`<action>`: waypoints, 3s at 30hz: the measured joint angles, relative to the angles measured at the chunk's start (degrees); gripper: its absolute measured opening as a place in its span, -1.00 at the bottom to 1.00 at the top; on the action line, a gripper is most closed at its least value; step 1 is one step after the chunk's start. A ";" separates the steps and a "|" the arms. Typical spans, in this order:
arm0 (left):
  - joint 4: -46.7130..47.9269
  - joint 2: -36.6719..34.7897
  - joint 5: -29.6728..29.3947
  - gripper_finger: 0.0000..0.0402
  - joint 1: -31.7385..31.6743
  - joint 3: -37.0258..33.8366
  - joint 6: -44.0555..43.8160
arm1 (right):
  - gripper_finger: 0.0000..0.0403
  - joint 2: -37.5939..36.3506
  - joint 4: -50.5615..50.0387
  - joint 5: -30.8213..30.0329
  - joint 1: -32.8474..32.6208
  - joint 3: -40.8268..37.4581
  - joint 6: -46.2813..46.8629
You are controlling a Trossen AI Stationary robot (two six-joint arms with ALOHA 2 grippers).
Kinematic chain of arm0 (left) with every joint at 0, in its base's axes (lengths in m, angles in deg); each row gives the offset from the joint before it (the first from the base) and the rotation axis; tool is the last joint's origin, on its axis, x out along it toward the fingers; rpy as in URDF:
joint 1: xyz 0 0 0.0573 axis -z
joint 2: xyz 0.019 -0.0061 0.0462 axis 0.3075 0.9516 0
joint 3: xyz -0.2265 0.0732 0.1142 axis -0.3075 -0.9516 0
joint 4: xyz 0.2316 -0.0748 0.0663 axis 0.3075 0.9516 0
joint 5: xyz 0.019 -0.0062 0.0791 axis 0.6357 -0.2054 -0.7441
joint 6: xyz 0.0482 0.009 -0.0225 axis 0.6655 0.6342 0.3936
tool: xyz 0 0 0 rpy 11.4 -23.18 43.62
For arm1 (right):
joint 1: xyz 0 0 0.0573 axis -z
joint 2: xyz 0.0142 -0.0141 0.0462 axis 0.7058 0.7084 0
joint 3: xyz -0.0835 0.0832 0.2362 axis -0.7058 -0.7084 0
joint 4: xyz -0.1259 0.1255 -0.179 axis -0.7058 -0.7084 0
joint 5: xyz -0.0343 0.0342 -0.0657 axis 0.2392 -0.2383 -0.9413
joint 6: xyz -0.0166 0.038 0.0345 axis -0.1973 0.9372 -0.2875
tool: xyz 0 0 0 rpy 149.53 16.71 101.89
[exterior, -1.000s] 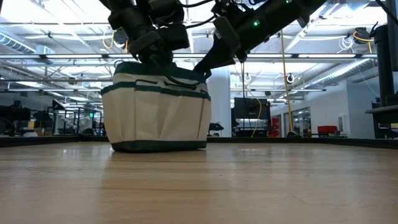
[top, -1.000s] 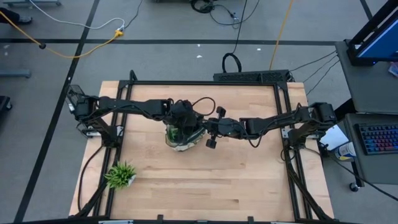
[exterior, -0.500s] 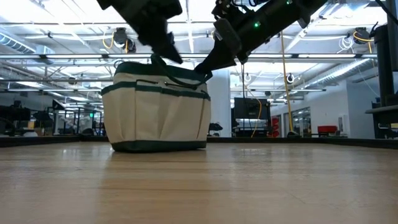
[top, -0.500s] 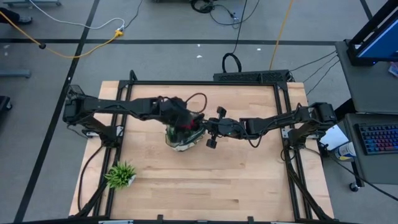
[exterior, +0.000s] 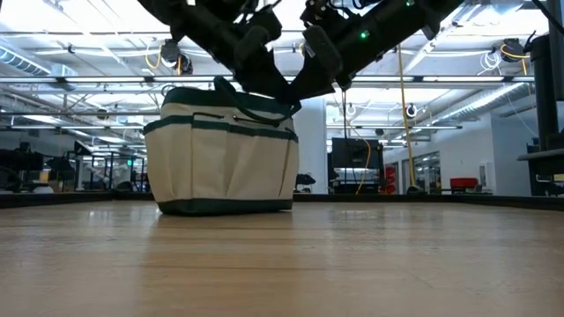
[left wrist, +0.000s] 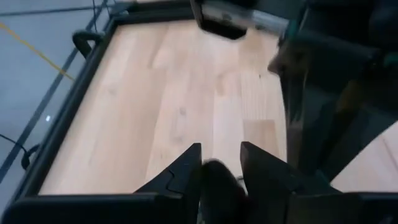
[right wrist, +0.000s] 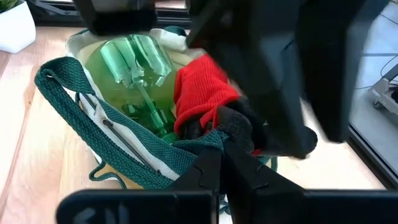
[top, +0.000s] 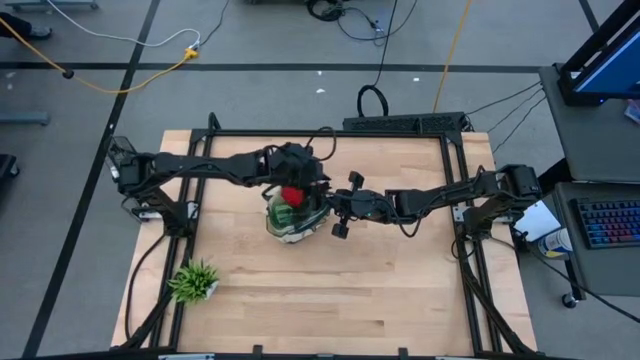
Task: Pick & Place Garden tools in Gardening bag
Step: Put the red gloves into the gardening bag
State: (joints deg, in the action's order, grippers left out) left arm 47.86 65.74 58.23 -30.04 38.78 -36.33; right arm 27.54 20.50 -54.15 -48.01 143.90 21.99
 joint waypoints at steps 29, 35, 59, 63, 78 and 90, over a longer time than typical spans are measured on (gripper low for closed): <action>14.97 0.86 2.10 -0.94 2.09 0.10 -2.29 | -0.99 0.11 -0.89 -1.82 -0.02 -0.02 0.13; 16.41 0.86 -3.84 -0.97 4.49 0.10 -3.34 | -0.99 0.11 -1.96 -2.94 0.00 -0.02 0.17; 18.43 5.93 -5.08 -0.97 8.84 0.39 -1.93 | -0.98 0.22 3.89 -2.81 -0.40 -0.20 -2.01; 18.38 7.37 -5.17 -0.93 8.43 0.39 -2.20 | -0.98 0.22 4.81 -2.82 -0.51 -0.20 -3.20; 19.62 5.99 -6.48 -0.88 6.61 -0.11 -5.26 | -0.98 -2.09 1.46 -3.07 -1.86 0.07 -1.25; 19.97 -2.93 -7.10 -0.72 6.74 -0.22 -5.21 | -0.98 -2.12 0.81 -3.28 -1.84 -0.50 -0.44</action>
State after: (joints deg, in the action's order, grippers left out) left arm 67.83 62.81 51.12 -23.29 38.56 -41.54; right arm 25.42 21.31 -57.43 -49.85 143.40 21.55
